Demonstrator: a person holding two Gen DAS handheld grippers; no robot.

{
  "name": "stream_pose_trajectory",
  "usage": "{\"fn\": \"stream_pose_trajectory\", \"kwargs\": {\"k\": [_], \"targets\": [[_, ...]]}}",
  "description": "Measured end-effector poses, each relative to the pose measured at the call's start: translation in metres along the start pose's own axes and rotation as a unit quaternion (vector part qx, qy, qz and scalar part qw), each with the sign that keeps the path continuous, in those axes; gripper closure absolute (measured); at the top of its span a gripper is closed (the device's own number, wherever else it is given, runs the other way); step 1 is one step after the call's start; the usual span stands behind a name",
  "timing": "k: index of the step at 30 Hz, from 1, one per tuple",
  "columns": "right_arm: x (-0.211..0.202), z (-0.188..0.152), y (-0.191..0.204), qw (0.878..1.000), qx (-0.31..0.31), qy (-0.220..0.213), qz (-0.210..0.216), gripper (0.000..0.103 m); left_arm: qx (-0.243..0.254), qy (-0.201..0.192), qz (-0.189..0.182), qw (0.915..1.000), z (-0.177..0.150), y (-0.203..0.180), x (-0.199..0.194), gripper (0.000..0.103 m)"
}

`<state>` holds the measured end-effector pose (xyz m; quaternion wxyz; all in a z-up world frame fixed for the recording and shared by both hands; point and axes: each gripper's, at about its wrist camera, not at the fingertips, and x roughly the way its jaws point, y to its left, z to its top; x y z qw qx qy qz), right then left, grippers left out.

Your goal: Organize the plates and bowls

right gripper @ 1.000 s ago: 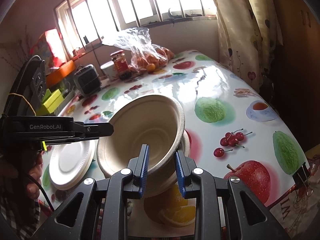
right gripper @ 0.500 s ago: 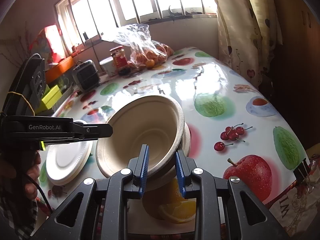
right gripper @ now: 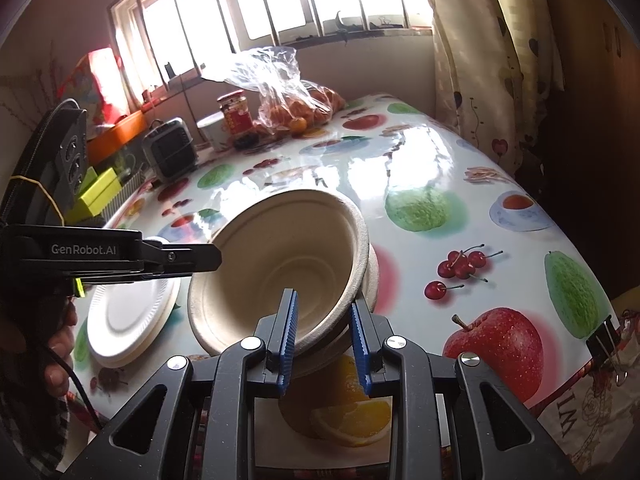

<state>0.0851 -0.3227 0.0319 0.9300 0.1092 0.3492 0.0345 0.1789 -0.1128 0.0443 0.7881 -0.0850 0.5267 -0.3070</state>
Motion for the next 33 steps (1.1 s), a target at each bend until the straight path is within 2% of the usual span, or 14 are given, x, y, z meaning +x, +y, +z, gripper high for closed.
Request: {"fn": "stream_pose_trajectory", "kwargs": {"k": [4, 8, 17, 20, 22, 26, 33], "targets": [[0.0005, -0.0008, -0.0014, 1.0, -0.001, -0.002, 0.001, 0.077, -0.001, 0.0, 0.001, 1.0, 0.0006, 0.0013, 0.0005, 0.076], [0.0004, -0.0013, -0.0011, 1.0, -0.003, -0.003, 0.0, 0.072, 0.0, 0.0, 0.002, 1.0, 0.0011, 0.0004, 0.0006, 0.076], [-0.0005, -0.0019, -0.0011, 1.0, -0.008, -0.006, -0.005, 0.07, 0.001, -0.001, 0.006, 1.0, 0.001, 0.0001, 0.0008, 0.075], [-0.001, -0.0021, -0.0011, 1.0, -0.008, -0.006, -0.007, 0.065, 0.014, -0.008, 0.025, 0.9996, 0.0003, -0.0031, 0.0006, 0.075], [-0.0007, -0.002, -0.002, 1.0, -0.006, -0.006, -0.006, 0.065, 0.014, -0.007, 0.025, 0.9996, 0.0001, -0.0022, 0.0013, 0.075], [-0.0009, -0.0018, -0.0033, 1.0, -0.004, -0.006, -0.008, 0.059, 0.026, -0.018, 0.041, 0.9987, -0.0011, -0.0033, -0.0007, 0.065], [-0.0002, -0.0008, -0.0079, 1.0, 0.004, -0.007, -0.009, 0.054, 0.026, -0.019, 0.044, 0.9985, -0.0042, -0.0021, -0.0005, 0.058]]}}
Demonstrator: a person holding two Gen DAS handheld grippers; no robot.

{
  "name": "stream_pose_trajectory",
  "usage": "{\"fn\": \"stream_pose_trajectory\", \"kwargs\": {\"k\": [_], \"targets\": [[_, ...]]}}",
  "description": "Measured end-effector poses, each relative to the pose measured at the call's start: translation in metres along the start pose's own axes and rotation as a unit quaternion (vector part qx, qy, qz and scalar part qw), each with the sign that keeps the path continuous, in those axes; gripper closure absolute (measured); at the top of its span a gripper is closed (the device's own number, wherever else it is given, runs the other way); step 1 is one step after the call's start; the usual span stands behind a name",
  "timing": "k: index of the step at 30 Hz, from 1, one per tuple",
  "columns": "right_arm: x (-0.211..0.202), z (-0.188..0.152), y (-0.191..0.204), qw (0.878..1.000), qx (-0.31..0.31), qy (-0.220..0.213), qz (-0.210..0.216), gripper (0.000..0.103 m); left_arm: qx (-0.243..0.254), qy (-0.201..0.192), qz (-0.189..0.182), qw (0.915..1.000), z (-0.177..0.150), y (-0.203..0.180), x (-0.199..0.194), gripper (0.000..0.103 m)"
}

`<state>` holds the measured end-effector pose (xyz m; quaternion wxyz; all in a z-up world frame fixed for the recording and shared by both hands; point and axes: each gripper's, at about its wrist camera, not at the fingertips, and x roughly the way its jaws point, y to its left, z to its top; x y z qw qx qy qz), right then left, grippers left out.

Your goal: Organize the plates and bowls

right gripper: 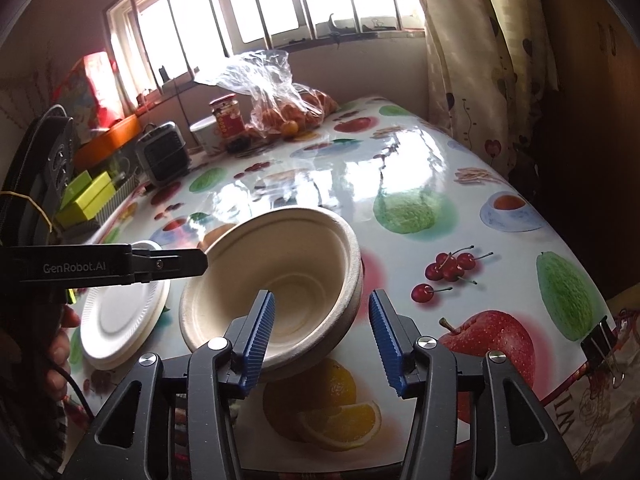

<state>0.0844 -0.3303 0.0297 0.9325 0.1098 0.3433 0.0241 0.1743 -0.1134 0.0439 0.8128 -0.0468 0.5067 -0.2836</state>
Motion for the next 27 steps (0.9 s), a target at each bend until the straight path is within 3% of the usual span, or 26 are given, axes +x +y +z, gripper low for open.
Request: {"fn": "stream_pose_trajectory", "kwargs": {"k": [27], "targets": [[0.022, 0.007, -0.022, 0.999, 0.039, 0.02, 0.031, 0.053, -0.052, 0.018, -0.025, 0.9982, -0.006, 0.008, 0.013, 0.054]]}}
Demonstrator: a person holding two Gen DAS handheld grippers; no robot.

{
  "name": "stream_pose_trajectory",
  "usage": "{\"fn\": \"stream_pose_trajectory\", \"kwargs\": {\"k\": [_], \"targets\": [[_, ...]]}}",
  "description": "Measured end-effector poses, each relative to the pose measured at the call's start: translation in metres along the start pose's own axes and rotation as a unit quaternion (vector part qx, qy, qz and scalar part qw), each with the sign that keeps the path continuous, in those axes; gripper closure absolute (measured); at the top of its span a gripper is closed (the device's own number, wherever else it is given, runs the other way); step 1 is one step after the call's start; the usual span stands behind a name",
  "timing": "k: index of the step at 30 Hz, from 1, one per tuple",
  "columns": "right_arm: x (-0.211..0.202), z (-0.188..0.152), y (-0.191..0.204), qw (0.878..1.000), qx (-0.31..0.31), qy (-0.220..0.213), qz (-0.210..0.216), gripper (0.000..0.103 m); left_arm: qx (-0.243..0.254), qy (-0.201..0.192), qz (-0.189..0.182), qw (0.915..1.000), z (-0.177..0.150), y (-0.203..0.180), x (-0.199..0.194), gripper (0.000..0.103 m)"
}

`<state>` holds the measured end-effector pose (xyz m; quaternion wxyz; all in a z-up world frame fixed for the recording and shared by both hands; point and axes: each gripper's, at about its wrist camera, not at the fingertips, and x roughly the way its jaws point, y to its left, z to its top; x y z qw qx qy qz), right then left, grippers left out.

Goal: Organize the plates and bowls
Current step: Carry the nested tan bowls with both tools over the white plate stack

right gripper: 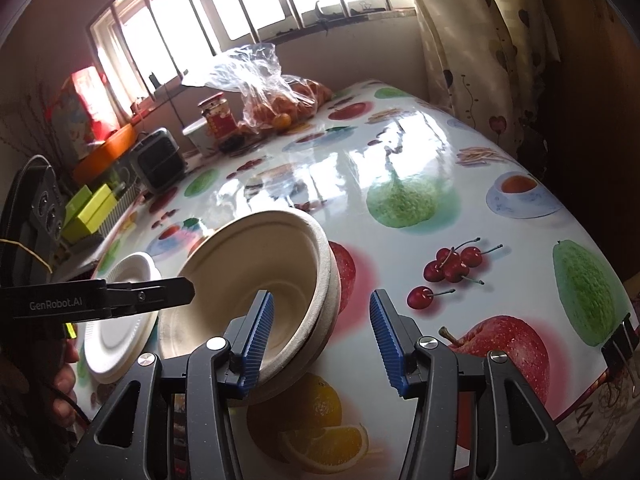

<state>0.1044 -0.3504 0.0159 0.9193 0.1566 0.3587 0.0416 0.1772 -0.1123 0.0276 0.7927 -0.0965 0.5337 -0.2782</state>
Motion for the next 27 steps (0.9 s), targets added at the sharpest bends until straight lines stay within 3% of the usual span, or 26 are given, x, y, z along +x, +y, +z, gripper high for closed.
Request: {"fn": "stream_pose_trajectory", "kwargs": {"k": [6, 9, 11, 19, 27], "targets": [[0.003, 0.0034, -0.0023, 1.0, 0.003, 0.002, 0.008, 0.054, -0.013, -0.005, -0.007, 0.9999, -0.0007, 0.002, 0.0002, 0.055], [0.0039, 0.0046, -0.0032, 1.0, 0.004, 0.002, 0.011, 0.059, -0.014, -0.006, -0.009, 0.9998, 0.0, 0.0012, 0.0011, 0.055], [0.0039, 0.0043, -0.0034, 1.0, 0.004, 0.003, 0.013, 0.067, -0.013, -0.006, -0.009, 0.9999, 0.0, 0.0001, 0.0016, 0.058], [0.0044, 0.0035, -0.0029, 1.0, 0.004, 0.004, 0.018, 0.077, -0.01, -0.006, -0.009, 0.9999, 0.0019, -0.0019, 0.0028, 0.067], [0.0044, 0.0036, -0.0028, 1.0, 0.005, 0.004, 0.019, 0.078, -0.011, -0.008, -0.01, 0.9999, 0.0024, -0.0027, 0.004, 0.078]]}}
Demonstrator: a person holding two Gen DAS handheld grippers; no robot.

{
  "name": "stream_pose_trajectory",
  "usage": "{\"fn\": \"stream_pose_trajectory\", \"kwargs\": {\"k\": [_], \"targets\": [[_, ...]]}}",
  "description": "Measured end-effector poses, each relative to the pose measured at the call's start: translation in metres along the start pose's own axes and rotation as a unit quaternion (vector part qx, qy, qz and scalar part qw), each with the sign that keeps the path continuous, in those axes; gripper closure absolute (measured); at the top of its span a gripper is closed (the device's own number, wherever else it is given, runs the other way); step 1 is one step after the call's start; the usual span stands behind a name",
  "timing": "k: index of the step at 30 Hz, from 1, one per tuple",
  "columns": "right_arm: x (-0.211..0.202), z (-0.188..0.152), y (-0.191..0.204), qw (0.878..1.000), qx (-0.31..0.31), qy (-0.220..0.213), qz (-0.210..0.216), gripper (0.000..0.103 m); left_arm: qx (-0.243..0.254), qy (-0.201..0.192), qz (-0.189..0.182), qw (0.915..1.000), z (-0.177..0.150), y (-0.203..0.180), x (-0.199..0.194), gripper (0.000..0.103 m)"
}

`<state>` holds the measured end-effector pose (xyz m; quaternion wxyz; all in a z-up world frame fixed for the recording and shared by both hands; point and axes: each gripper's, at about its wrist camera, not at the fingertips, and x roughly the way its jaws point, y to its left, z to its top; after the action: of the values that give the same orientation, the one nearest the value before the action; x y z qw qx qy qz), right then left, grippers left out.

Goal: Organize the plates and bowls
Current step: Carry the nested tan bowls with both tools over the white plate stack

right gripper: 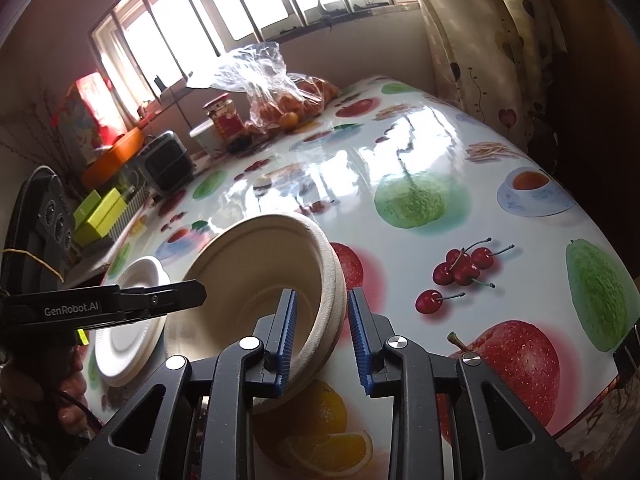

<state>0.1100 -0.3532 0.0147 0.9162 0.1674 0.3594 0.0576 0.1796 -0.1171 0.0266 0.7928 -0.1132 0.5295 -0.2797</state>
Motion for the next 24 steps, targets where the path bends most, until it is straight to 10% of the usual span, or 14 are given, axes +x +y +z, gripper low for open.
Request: {"fn": "stream_pose_trajectory", "kwargs": {"k": [24], "targets": [[-0.0036, 0.0026, 0.0034, 1.0, 0.002, -0.005, -0.004, 0.078, 0.002, -0.01, -0.003, 0.9999, 0.0012, -0.0029, -0.0091, 0.078]]}}
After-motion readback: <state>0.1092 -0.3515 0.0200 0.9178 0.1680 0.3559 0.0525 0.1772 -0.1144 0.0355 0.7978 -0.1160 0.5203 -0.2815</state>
